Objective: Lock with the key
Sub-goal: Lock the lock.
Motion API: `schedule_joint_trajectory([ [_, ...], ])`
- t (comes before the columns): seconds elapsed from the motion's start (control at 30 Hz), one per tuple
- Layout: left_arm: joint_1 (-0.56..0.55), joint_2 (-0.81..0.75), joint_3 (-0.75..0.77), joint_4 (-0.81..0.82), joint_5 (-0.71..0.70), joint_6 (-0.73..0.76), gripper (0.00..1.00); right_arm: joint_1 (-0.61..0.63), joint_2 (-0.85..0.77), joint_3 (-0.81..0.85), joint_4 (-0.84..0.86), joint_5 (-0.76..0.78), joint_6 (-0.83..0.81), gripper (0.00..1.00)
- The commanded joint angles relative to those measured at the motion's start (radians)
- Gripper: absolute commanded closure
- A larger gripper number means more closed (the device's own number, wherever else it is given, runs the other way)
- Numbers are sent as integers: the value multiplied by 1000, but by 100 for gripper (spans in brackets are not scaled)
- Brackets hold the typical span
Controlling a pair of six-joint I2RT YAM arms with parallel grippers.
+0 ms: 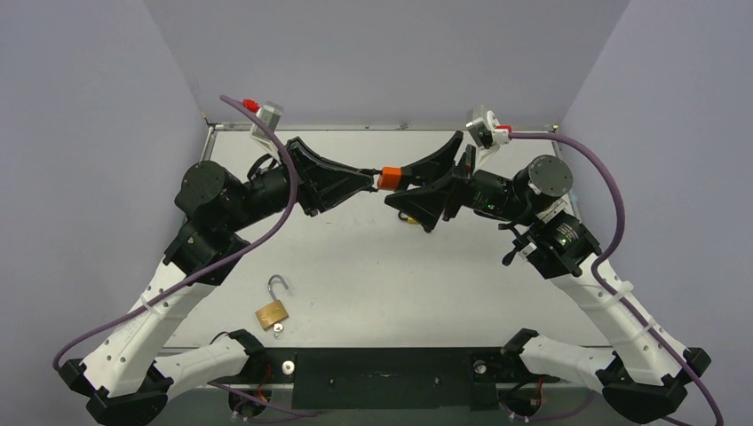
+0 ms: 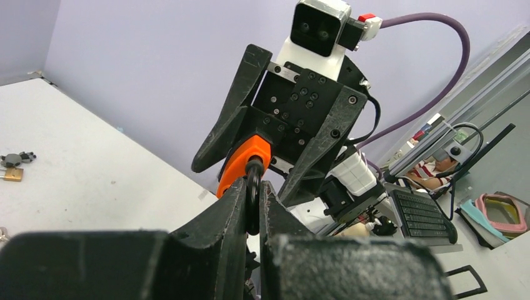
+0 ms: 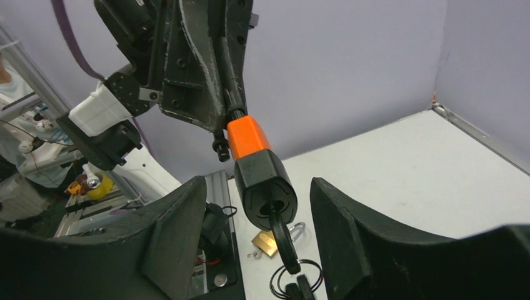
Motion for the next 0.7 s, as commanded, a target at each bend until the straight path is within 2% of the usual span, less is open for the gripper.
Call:
schedule_joint_trajectory([
  [0.0, -2, -1, 58, 98, -22, -33, 100, -9, -17, 1, 185, -61, 79, 44],
  [0.2, -2, -6, 47, 106, -21, -32, 100, -10, -18, -40, 339, -89, 209, 52],
  [0.5, 0, -7, 45, 115, -21, -30, 100, -10, -14, -58, 386, -93, 253, 67],
  [0.57, 0, -5, 41, 120, -18, -31, 100, -9, -14, -59, 384, -88, 257, 73],
  [0.63, -1, -5, 34, 121, -18, -30, 100, -10, -13, -58, 373, -79, 257, 84],
  [0.67, -1, -5, 34, 120, -13, -25, 100, -10, -11, -58, 370, -75, 259, 94],
])
